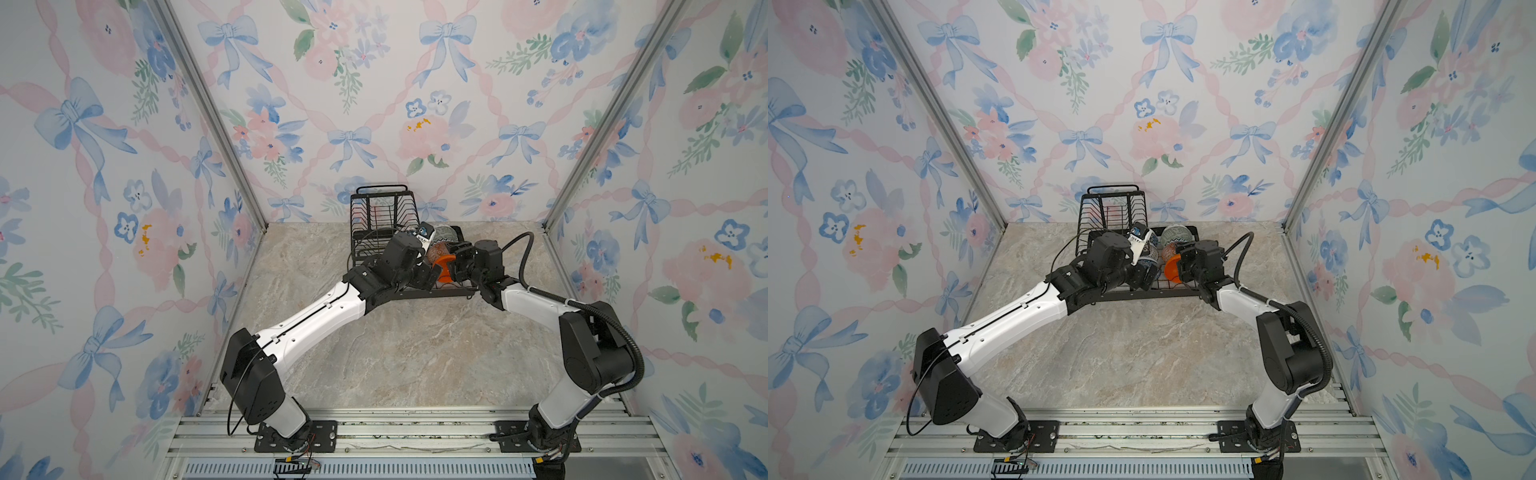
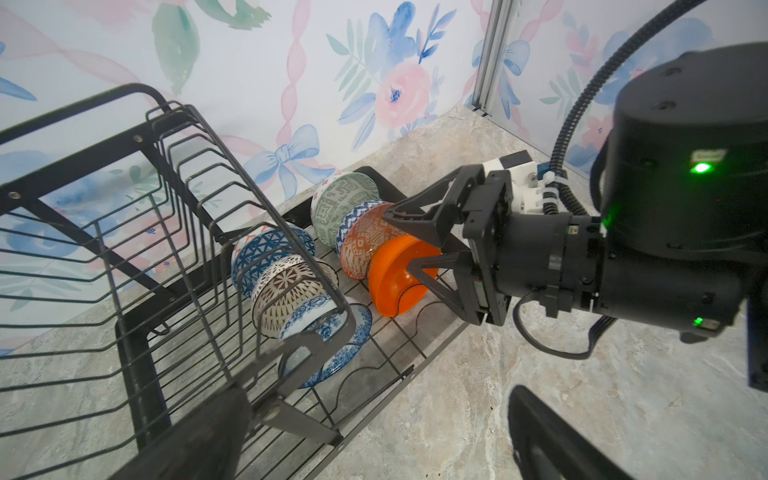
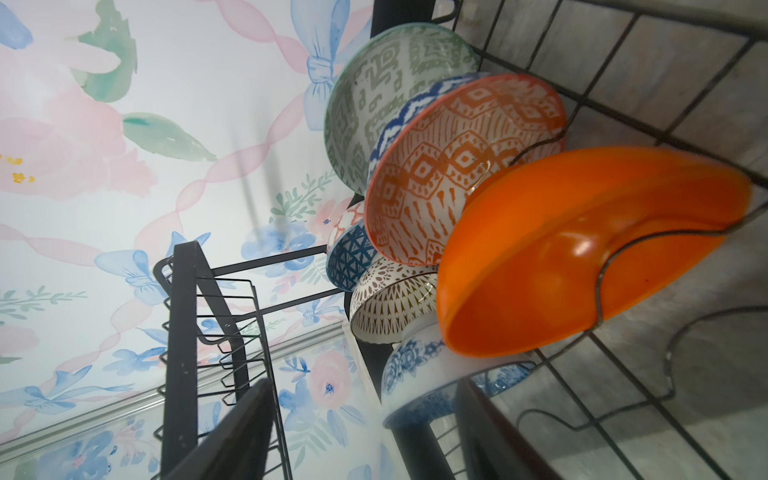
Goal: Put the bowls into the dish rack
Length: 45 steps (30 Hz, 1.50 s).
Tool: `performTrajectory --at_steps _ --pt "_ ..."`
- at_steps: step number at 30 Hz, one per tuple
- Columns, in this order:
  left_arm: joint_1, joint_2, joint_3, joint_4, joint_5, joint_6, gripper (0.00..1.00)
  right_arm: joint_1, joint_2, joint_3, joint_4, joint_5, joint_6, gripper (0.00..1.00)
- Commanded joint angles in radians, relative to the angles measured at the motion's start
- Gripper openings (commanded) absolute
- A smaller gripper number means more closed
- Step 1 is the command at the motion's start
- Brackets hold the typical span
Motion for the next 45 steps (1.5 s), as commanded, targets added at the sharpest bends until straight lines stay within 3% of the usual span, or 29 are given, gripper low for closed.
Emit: performTrajectory --at_steps 1,5,19,25,31,35,40,43,45 --pt "0.063 -0.052 0.008 0.027 -0.052 0.043 0.98 -0.016 -0.033 0.026 -0.024 -0.008 -0.020 0.80" --pt "0.138 -0.099 0.021 0.028 -0.037 0.033 0.98 -0.029 -0.076 0.046 -0.060 -0.013 -0.063 0.99" --pt "0.544 -0.316 -0.127 0.045 -0.024 0.019 0.98 -0.186 -0.231 0.155 -0.374 -0.020 -0.369 0.97" --pt "0.675 -0.393 -0.260 0.124 -0.069 0.003 0.98 -0.242 -0.318 0.164 -0.529 0.134 -0.526 0.97" --pt "0.799 -0.458 -0.476 0.303 -0.066 -0.047 0.98 -0.281 -0.429 0.085 -0.565 0.434 -0.639 0.97" --pt "0.869 -0.487 -0.699 0.488 -0.097 -0.076 0.98 -0.286 -0.475 0.007 -0.514 0.640 -0.746 0.97" --pt "0.878 -0.461 -0.972 0.802 -0.099 -0.069 0.98 -0.287 -0.470 -0.090 -0.395 0.697 -1.119 0.97" --pt "0.878 -0.399 -1.017 0.812 -0.127 -0.092 0.98 -0.288 -0.470 -0.177 -0.314 0.701 -1.249 0.97" --pt "0.878 -0.385 -1.069 0.875 -0.139 -0.101 0.98 -0.297 -0.461 -0.219 -0.293 0.729 -1.265 0.97"
